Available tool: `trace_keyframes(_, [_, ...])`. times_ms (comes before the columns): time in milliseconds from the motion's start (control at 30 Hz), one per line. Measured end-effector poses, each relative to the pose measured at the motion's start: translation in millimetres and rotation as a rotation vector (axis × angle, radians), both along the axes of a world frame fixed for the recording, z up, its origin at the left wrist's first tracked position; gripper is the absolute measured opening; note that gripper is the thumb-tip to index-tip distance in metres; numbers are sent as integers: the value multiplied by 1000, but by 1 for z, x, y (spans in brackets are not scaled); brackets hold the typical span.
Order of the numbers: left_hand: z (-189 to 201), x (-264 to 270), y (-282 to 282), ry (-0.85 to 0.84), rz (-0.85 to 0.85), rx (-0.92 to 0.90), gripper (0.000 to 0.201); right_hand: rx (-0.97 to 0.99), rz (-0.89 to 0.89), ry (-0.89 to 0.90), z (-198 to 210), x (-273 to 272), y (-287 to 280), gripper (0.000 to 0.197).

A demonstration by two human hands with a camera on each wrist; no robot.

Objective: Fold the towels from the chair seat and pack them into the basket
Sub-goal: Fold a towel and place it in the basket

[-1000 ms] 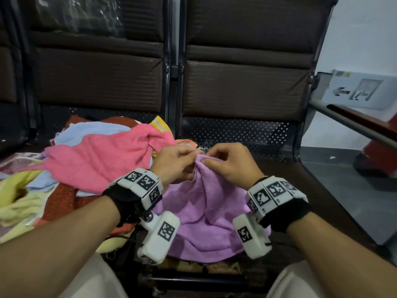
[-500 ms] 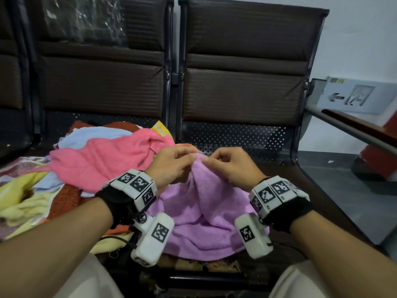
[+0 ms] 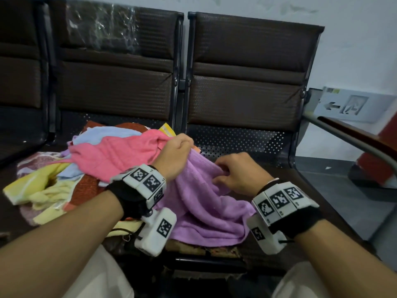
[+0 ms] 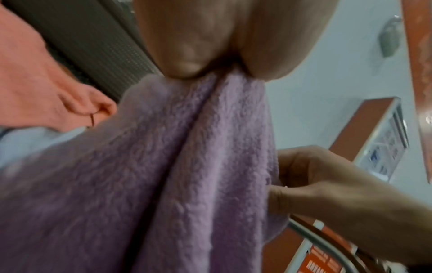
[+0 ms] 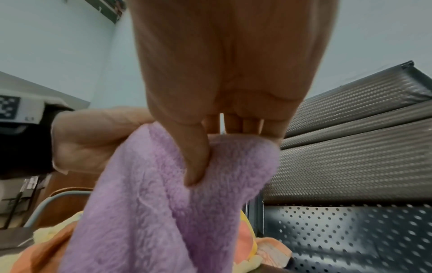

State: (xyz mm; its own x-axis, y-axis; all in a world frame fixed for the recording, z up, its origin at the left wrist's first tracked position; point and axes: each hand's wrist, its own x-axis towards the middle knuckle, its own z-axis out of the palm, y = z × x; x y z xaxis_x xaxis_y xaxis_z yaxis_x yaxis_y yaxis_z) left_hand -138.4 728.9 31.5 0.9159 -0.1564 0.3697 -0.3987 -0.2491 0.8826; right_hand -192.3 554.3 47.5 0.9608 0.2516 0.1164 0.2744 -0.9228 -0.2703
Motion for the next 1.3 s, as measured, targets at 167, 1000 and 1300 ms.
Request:
trace_keyframes(167, [8, -20, 4, -120, -267, 359, 12, -130, -60, -41, 1, -13, -11, 8])
trace_keyframes(1000, [145, 67, 9, -217, 146, 725, 18, 675, -334, -269, 132, 73, -32, 19])
trace_keyframes(1300, [160, 75, 0, -370, 182, 470, 16, 760, -309, -482, 137, 75, -43, 11])
